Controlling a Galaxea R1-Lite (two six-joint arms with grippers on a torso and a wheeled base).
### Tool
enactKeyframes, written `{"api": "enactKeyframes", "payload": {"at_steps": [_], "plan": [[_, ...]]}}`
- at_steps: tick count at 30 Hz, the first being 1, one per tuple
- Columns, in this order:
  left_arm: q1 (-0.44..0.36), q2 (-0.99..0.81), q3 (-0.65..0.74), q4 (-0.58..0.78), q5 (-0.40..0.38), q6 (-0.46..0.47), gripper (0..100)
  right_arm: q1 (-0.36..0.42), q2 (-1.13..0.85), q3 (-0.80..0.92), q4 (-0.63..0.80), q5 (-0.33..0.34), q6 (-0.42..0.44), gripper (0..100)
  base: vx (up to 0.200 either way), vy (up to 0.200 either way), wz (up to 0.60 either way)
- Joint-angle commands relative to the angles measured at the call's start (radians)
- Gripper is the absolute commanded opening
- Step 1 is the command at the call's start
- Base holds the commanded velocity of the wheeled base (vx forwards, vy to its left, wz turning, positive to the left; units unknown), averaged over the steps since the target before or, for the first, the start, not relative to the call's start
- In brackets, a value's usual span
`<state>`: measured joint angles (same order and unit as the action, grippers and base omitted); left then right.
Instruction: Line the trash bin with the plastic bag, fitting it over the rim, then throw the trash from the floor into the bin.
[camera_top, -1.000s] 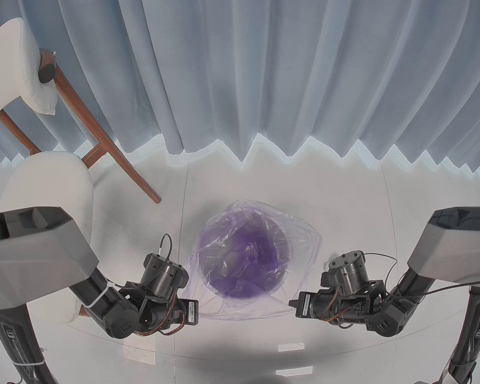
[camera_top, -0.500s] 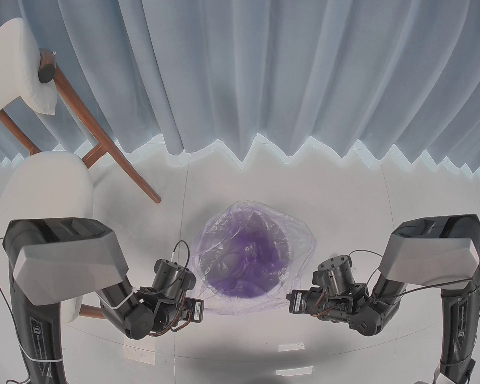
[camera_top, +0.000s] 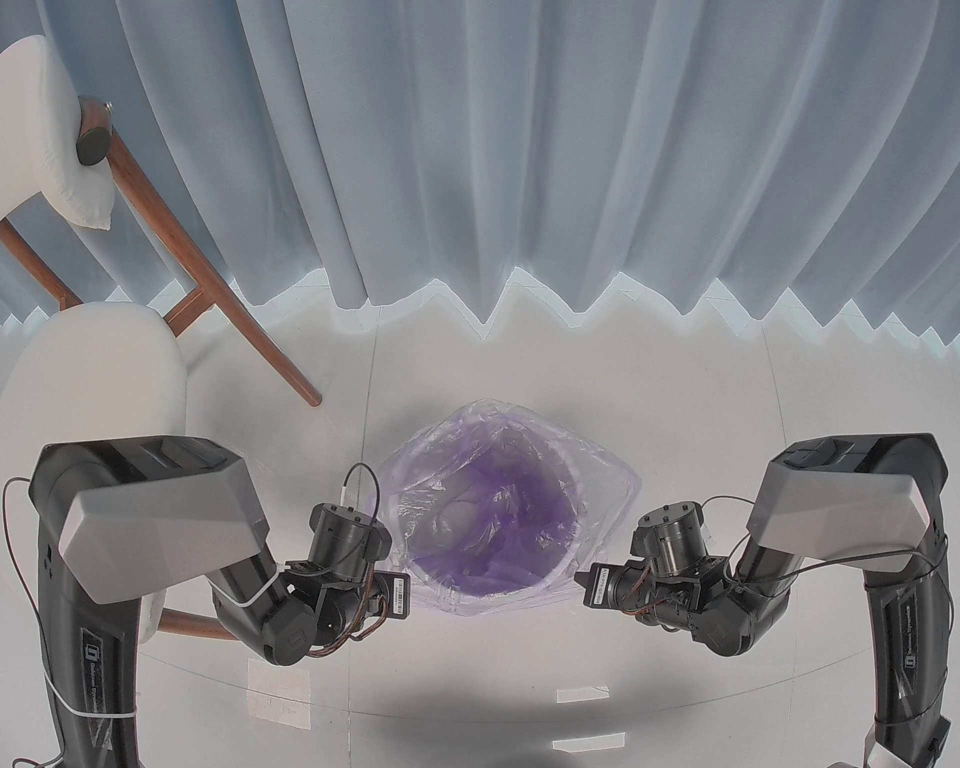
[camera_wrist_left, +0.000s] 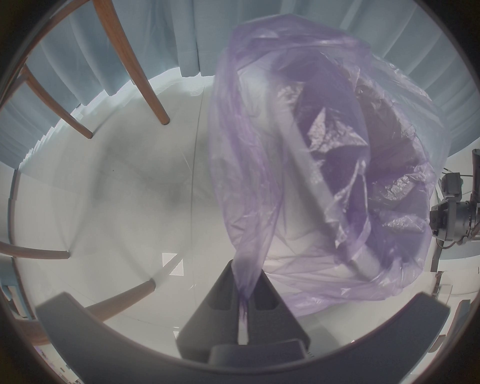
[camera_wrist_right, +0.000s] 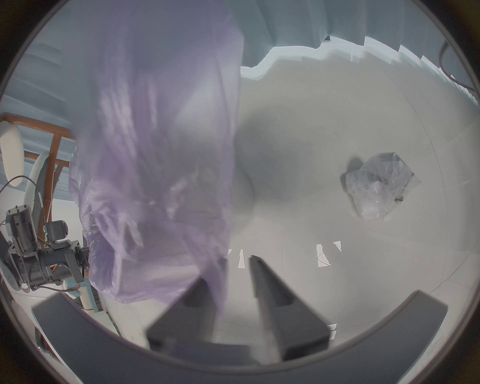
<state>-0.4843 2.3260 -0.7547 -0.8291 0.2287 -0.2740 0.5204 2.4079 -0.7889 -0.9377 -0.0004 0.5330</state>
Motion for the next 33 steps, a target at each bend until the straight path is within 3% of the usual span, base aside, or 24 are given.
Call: {"api": "enactKeyframes", "payload": {"at_steps": [1,5,6,17,23,27,32,33], "plan": [[-0.007,0.019,0.003,-0.01,0.001,0.001,0,0.001,-0.009,0.034,-0.009,-0.004,-0.001,100,0.0,0.0,0.0],[-0.013,0.013,0.038,-0.013,0.003,0.001,0,0.004,-0.065,0.114,-0.02,-0.006,-0.002,100,0.0,0.0,0.0],[-0.016,0.012,0.048,-0.015,0.003,0.001,100,0.004,-0.073,0.131,-0.021,-0.006,-0.002,100,0.0,0.0,0.0],[-0.02,-0.06,0.242,-0.211,0.0,0.001,100,0.003,-0.194,0.309,-0.139,0.003,-0.001,100,0.0,0.0,0.0],[-0.036,-0.178,0.419,-0.338,-0.017,-0.001,100,0.0,-0.257,0.392,-0.254,0.082,-0.001,100,0.0,0.0,0.0],[-0.062,-0.275,0.518,-0.489,-0.144,0.006,100,-0.025,-0.28,0.413,-0.385,0.092,-0.005,100,0.0,0.0,0.0],[-0.056,-0.327,0.506,-0.565,-0.181,0.047,100,-0.083,-0.332,0.407,-0.429,0.135,-0.099,100,0.0,0.0,0.0],[-0.054,-0.353,0.488,-0.559,-0.195,0.068,100,-0.097,-0.368,0.409,-0.426,0.172,-0.139,100,0.0,0.0,0.0]]}}
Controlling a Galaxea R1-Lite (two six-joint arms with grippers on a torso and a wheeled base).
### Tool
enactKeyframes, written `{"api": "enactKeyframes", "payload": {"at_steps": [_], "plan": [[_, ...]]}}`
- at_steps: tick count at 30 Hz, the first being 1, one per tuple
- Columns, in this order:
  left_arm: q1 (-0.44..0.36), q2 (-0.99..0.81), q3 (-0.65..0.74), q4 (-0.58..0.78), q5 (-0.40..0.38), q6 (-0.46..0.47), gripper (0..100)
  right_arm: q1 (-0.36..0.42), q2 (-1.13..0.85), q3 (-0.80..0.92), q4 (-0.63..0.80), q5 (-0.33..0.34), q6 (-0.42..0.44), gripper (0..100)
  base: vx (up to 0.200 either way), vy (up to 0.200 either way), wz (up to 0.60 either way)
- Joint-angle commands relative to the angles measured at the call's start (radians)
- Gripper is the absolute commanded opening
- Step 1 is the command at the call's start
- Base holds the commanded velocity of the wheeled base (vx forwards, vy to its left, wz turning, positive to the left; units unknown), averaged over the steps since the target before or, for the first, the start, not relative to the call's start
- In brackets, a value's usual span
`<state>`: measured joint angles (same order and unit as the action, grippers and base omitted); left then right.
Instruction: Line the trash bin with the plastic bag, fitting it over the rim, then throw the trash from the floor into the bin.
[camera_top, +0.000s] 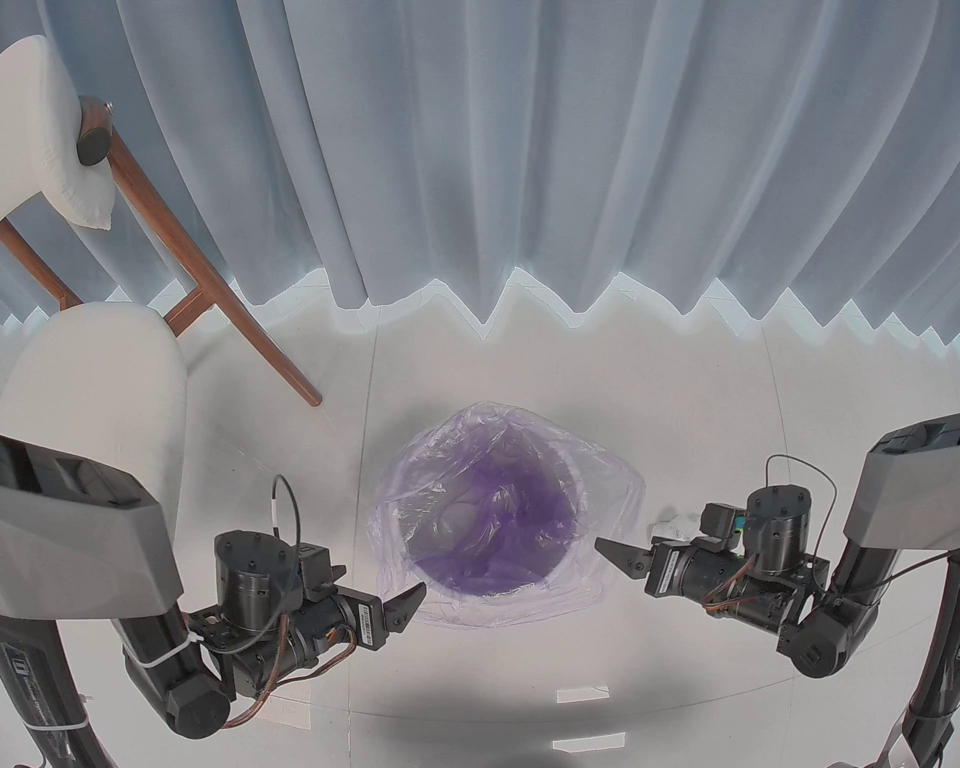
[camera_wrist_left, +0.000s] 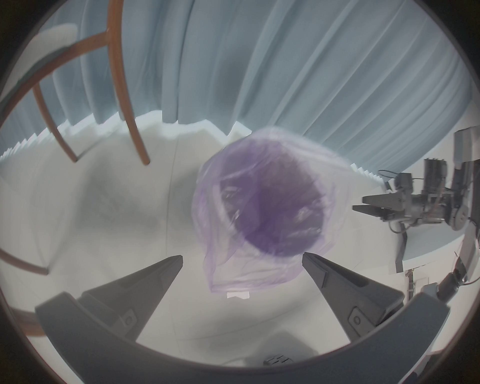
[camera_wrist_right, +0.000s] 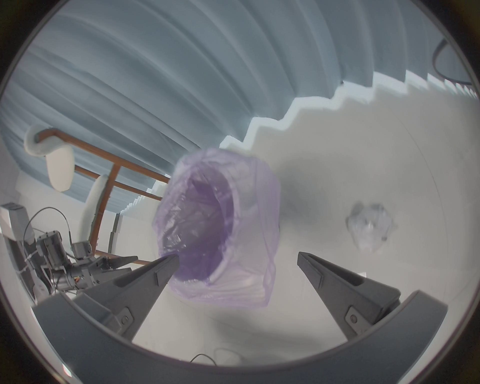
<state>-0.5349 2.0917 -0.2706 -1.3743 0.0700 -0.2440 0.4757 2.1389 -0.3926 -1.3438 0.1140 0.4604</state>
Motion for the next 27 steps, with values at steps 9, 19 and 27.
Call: {"api": "enactKeyframes", "payload": {"at_steps": [9,19,27], "plan": [[-0.008,-0.186,-0.125,0.121,-0.072,0.138,100,-0.085,-0.126,-0.008,0.0,0.105,-0.177,100,0.133,0.0,0.0],[-0.008,-0.18,-0.173,0.127,-0.035,0.127,100,-0.134,-0.053,-0.104,-0.008,0.174,-0.321,100,0.06,0.0,0.0],[-0.066,-0.223,-0.188,0.115,-0.013,-0.098,100,-0.137,0.018,-0.109,-0.026,0.319,-0.427,100,0.0,0.0,0.0]]}}
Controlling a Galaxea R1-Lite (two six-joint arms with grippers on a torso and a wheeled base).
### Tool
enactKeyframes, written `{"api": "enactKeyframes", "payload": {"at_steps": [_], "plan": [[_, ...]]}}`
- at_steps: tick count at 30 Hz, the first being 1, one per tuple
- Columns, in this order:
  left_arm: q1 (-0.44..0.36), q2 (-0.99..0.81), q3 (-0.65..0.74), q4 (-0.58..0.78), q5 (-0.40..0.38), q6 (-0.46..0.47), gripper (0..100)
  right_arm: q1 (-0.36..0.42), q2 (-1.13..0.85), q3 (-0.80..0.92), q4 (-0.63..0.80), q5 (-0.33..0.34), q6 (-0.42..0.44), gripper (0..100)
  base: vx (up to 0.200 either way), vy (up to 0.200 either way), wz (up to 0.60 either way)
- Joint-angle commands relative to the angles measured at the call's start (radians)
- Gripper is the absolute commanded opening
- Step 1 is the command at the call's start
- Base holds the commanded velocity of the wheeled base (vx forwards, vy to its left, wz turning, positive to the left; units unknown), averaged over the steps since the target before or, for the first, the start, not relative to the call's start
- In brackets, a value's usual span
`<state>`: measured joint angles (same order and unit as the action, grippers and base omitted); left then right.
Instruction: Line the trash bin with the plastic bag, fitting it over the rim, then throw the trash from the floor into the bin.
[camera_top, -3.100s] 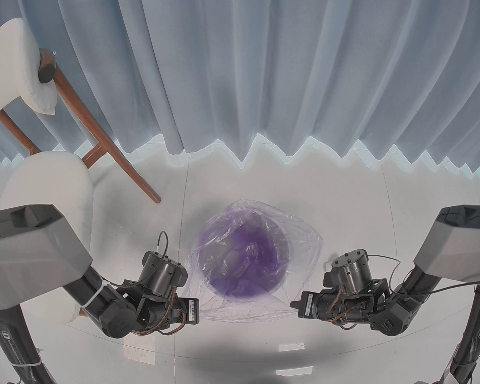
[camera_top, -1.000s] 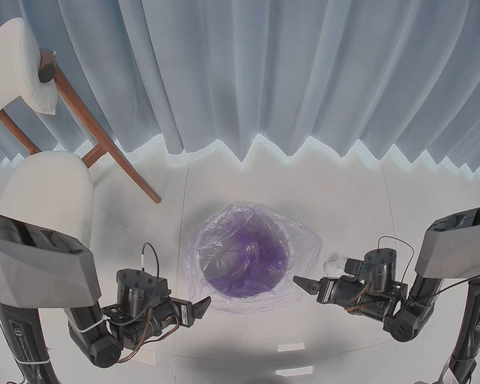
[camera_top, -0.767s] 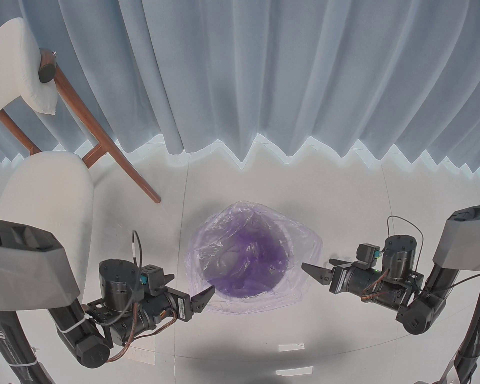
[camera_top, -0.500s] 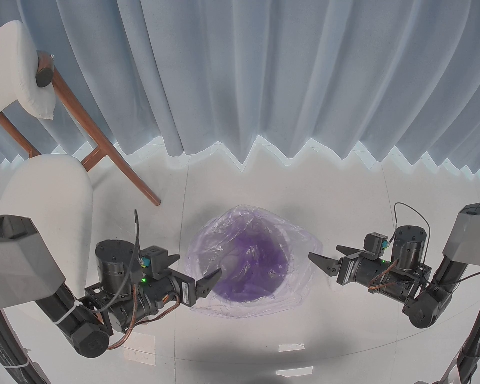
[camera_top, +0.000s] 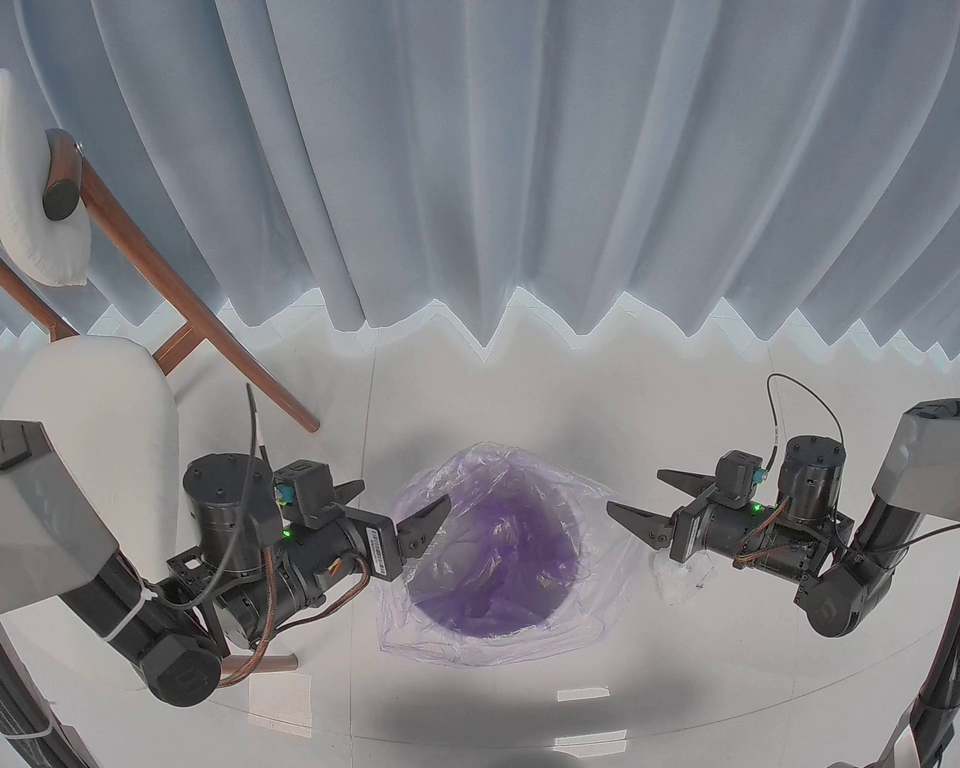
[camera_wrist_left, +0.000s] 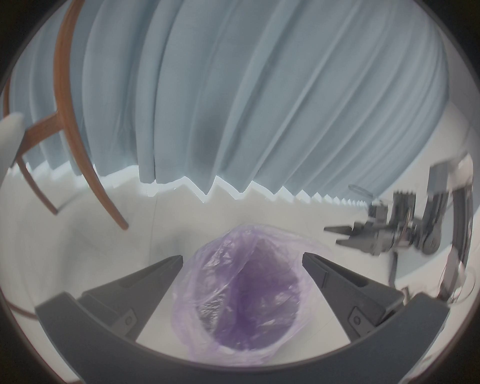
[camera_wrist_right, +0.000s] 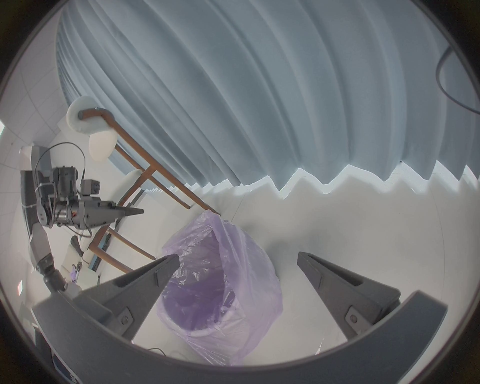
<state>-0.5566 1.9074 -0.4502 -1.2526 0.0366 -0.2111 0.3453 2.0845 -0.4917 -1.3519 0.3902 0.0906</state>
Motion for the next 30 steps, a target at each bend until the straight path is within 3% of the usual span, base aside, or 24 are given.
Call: {"api": "enactKeyframes", "payload": {"at_steps": [1,4,11,12,17,18,26,30], "plan": [[-0.049,-0.05,-0.004,-0.007,0.034,-0.149,100,-0.008,0.088,-0.016,-0.033,0.05,-0.08,100,0.0,0.0,0.0],[-0.054,-0.094,0.042,-0.007,0.045,-0.146,100,-0.009,0.132,-0.028,-0.084,0.099,-0.131,100,0.0,0.0,0.0],[-0.055,-0.151,0.056,-0.007,0.059,-0.195,100,0.006,0.166,-0.039,-0.104,0.102,-0.157,100,0.0,0.0,0.0],[-0.057,-0.174,0.047,-0.008,0.109,-0.261,100,0.023,0.184,-0.085,-0.104,0.102,-0.161,100,0.0,0.0,0.0],[-0.059,-0.208,0.044,-0.008,0.114,-0.36,100,0.024,0.227,-0.177,-0.096,0.102,-0.16,100,0.0,0.0,0.0],[-0.06,-0.209,0.044,-0.008,0.115,-0.369,100,0.023,0.236,-0.199,-0.095,0.102,-0.16,0,0.0,0.0,0.0],[-0.051,-0.2,0.053,-0.01,0.105,-0.393,100,0.021,0.27,-0.245,-0.084,0.101,-0.158,0,0.0,0.0,0.0],[-0.046,-0.169,0.031,-0.027,0.022,-0.386,100,0.018,0.272,-0.295,-0.078,0.099,-0.15,0,0.0,0.0,0.0]]}}
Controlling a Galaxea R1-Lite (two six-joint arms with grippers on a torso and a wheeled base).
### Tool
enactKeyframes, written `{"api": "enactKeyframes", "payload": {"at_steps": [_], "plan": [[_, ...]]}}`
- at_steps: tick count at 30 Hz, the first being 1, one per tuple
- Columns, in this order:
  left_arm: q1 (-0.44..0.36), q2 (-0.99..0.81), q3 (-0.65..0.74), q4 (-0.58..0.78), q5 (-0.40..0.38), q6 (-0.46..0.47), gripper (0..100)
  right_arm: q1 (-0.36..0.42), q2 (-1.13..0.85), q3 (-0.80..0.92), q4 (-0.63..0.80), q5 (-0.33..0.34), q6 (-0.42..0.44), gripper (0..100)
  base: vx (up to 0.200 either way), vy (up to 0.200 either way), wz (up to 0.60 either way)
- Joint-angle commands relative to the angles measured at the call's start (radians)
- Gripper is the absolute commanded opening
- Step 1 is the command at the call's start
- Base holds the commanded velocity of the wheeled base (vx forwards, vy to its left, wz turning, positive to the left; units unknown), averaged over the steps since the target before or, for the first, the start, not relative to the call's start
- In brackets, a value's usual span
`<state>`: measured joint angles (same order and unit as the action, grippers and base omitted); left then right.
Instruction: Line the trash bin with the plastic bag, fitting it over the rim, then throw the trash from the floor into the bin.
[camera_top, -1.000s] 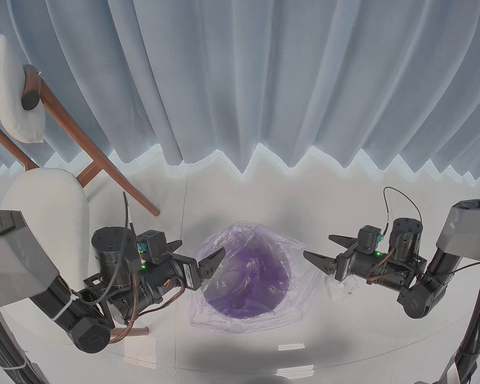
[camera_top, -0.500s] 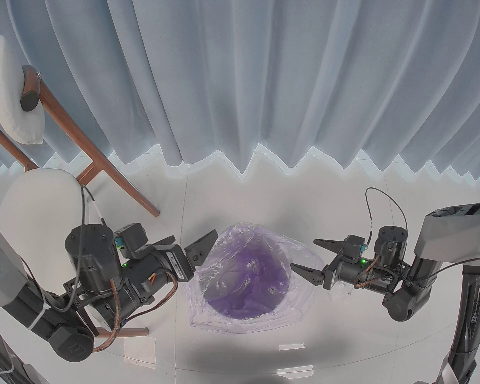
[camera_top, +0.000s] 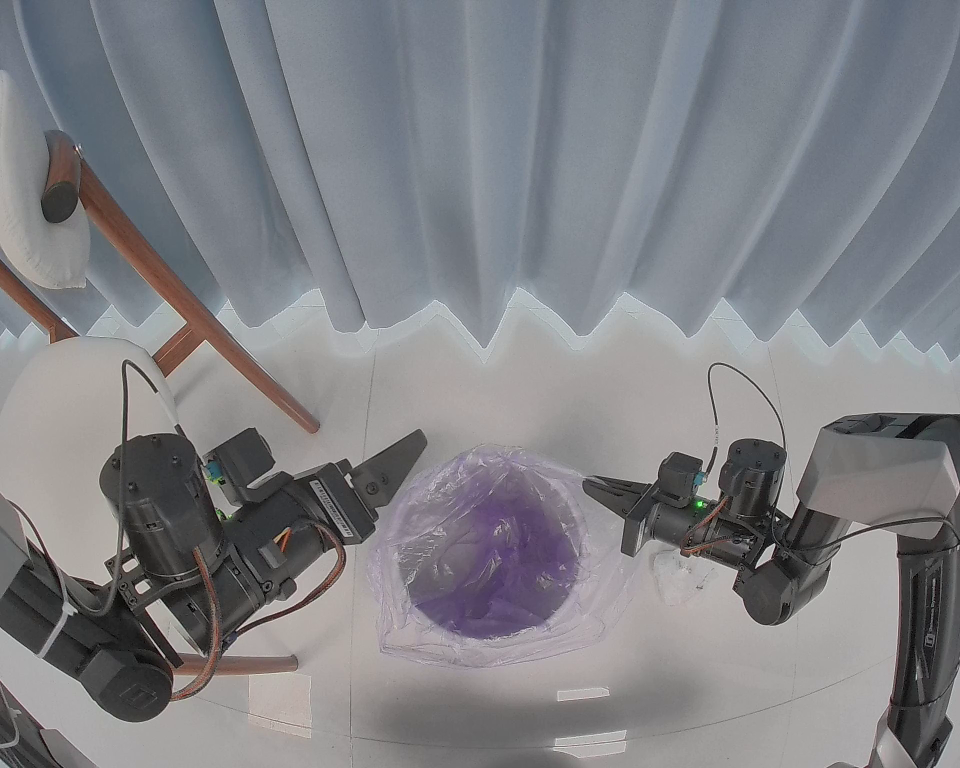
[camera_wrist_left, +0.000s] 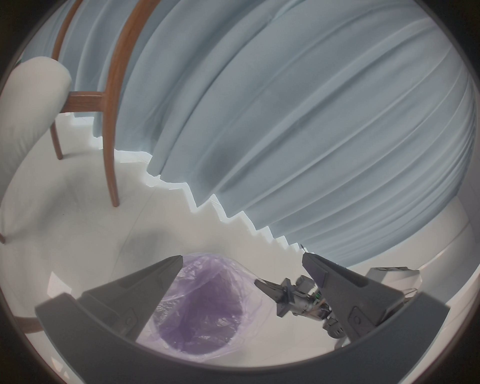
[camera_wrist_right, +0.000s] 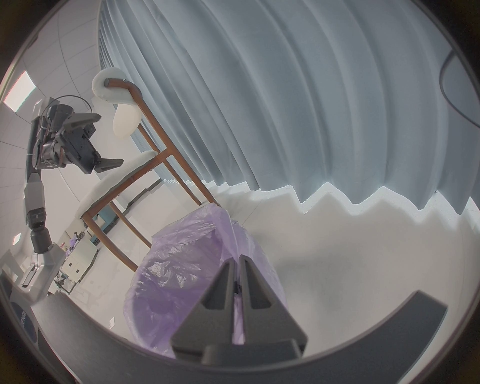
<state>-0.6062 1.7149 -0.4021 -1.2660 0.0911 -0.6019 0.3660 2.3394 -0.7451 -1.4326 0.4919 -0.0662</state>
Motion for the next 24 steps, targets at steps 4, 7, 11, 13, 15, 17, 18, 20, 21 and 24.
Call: {"api": "enactKeyframes", "payload": {"at_steps": [4,7,11,13,15,17,18,20,21,24], "plan": [[0.009,0.058,-0.09,0.003,-0.051,0.08,100,-0.001,0.006,-0.122,0.064,-0.012,0.046,0,0.0,0.0,0.0],[0.028,0.103,-0.126,0.022,-0.068,0.175,100,-0.001,0.006,-0.221,0.13,-0.038,0.075,0,0.0,0.0,0.0],[0.069,0.172,-0.138,0.027,-0.125,0.36,100,0.002,-0.011,-0.303,0.222,-0.078,0.2,0,0.0,0.0,0.0],[0.108,0.203,-0.139,0.027,-0.163,0.459,100,0.004,-0.011,-0.339,0.264,-0.096,0.259,0,0.0,0.0,0.0],[0.146,0.242,-0.153,0.025,-0.2,0.53,100,0.004,-0.005,-0.37,0.291,-0.111,0.292,0,0.0,0.0,0.0],[0.158,0.264,-0.169,0.025,-0.209,0.562,100,0.004,0.0,-0.378,0.297,-0.121,0.292,0,0.0,0.0,0.0],[0.171,0.302,-0.195,0.023,-0.22,0.636,100,0.004,0.015,-0.387,0.297,-0.131,0.292,0,0.0,0.0,0.0],[0.171,0.328,-0.202,0.023,-0.237,0.685,100,0.007,0.018,-0.379,0.294,-0.145,0.292,0,0.0,0.0,0.0],[0.171,0.335,-0.202,0.023,-0.243,0.691,100,0.008,0.018,-0.378,0.294,-0.15,0.292,0,0.0,0.0,0.0],[0.166,0.384,-0.21,0.013,-0.258,0.725,100,0.024,0.018,-0.378,0.293,-0.173,0.293,0,0.0,0.0,0.0]]}}
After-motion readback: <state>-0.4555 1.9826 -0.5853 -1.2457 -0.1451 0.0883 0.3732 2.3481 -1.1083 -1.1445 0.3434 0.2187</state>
